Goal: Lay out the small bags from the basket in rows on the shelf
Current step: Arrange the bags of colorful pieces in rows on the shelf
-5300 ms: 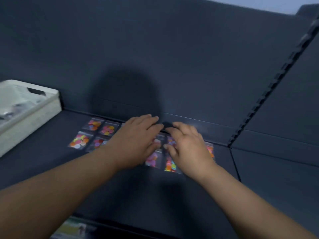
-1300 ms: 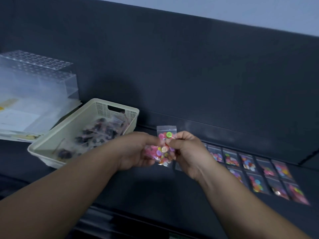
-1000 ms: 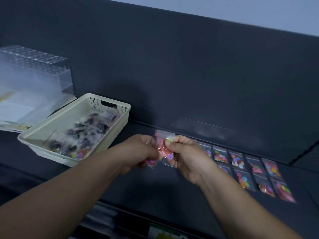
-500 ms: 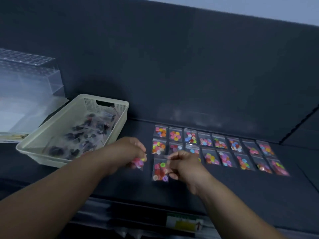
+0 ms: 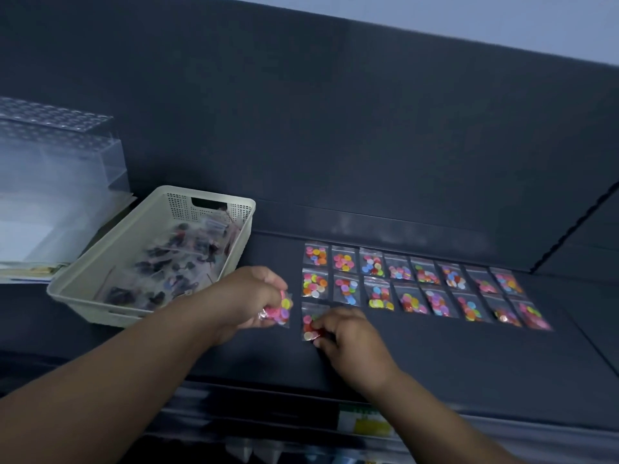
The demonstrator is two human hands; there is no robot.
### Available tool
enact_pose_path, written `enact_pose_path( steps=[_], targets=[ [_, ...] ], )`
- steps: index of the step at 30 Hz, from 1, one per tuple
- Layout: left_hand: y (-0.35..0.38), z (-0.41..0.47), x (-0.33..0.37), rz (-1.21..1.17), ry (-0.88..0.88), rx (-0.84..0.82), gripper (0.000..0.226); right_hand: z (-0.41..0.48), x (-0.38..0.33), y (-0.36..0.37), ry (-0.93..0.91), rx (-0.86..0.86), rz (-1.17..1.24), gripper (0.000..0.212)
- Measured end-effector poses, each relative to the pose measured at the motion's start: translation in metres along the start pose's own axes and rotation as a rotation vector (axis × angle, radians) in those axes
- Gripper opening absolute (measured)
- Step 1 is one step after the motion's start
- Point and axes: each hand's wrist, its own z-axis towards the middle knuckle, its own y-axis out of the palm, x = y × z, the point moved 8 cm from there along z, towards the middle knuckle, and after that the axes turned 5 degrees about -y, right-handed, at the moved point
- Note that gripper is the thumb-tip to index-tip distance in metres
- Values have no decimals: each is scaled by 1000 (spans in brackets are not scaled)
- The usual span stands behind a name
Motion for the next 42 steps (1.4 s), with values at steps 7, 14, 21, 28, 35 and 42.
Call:
enact_pose_path(
  steps=[7,14,21,28,35,42],
  targets=[
    [-4,-3,7,-18,69,57,18,8,0,-1,-31,-14,-4,25],
    [1,-4,10,5,118,95,20,12,14,-18,175,115,443,11],
    [33,-8,34,169,273,34,26,16,3,-41,266,-71,934,13],
    [48,2,35,322,367,140,14,-18,61,-42,591,152,936,17],
    [72,6,15,817,569,177,6,-29,64,-61,339,23,-138,21],
    [79,11,7,994,687,203,14,-26,52,-33,59,-31,5,19]
  ],
)
